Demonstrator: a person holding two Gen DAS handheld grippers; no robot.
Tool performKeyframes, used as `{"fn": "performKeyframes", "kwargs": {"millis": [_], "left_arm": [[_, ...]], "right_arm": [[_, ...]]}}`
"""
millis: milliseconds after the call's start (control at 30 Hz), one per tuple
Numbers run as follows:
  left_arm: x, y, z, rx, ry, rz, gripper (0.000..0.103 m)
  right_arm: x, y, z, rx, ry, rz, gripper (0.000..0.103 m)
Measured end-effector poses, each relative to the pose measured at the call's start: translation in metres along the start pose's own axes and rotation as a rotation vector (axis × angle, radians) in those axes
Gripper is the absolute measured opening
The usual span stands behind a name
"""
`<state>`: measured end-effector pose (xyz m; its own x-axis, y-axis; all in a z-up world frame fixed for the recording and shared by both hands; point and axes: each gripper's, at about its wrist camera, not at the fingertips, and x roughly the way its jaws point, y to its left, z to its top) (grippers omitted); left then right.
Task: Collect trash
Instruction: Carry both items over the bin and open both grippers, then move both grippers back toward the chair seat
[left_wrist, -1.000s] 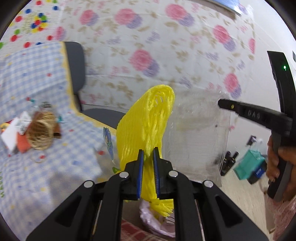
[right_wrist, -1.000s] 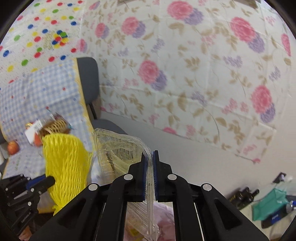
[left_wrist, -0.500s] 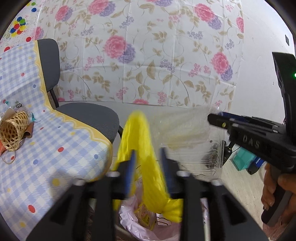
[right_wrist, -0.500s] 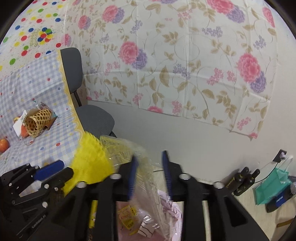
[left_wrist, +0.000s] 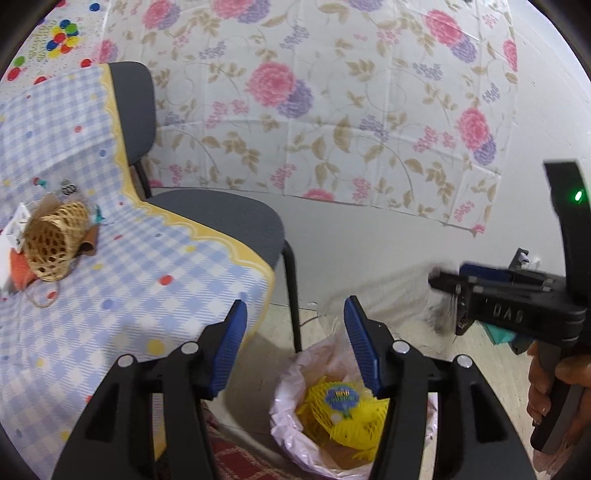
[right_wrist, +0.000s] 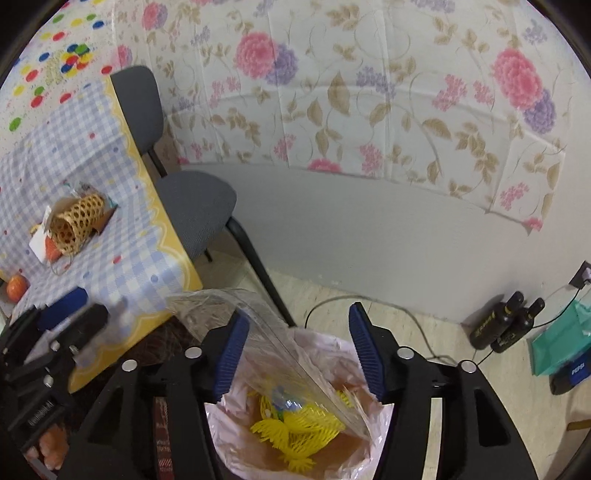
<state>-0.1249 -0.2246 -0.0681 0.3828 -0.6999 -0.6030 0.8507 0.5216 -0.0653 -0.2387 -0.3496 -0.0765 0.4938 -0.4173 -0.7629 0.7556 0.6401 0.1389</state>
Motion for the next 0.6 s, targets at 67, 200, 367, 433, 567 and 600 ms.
{"fn": "performKeyframes", "kwargs": {"millis": [67,200,367,433,567,600], "left_arm": [[-0.004,0.007,0.001,-0.012,-0.007,0.01,0.053],[-0.007,0.02,0.004,-0.04,-0.01,0.027,0.053],[-0.01,0.029,0.005,-0.061,-0.014,0.044,0.053],[-0.011,0.032,0.006,-0.067,-0.016,0.053,0.053],[-0.015,0.037,0.007,-0.075,-0.023,0.063,0.053],[-0.015,0.038,0.008,-0.076,-0.025,0.067,0.053]], "right_arm": [[0.005,0.004,-0.003,0.0,0.047,0.027,0.061],[0.012,0.014,-0.009,0.0,0.142,0.089,0.074],[0.006,0.022,-0.012,-0.014,0.157,0.102,0.08],[0.004,0.022,-0.01,-0.007,0.157,0.127,0.083],[-0.006,0.019,-0.003,-0.002,0.085,0.075,0.084],[-0.009,0.018,-0.001,-0.02,0.068,0.015,0.084]]}}
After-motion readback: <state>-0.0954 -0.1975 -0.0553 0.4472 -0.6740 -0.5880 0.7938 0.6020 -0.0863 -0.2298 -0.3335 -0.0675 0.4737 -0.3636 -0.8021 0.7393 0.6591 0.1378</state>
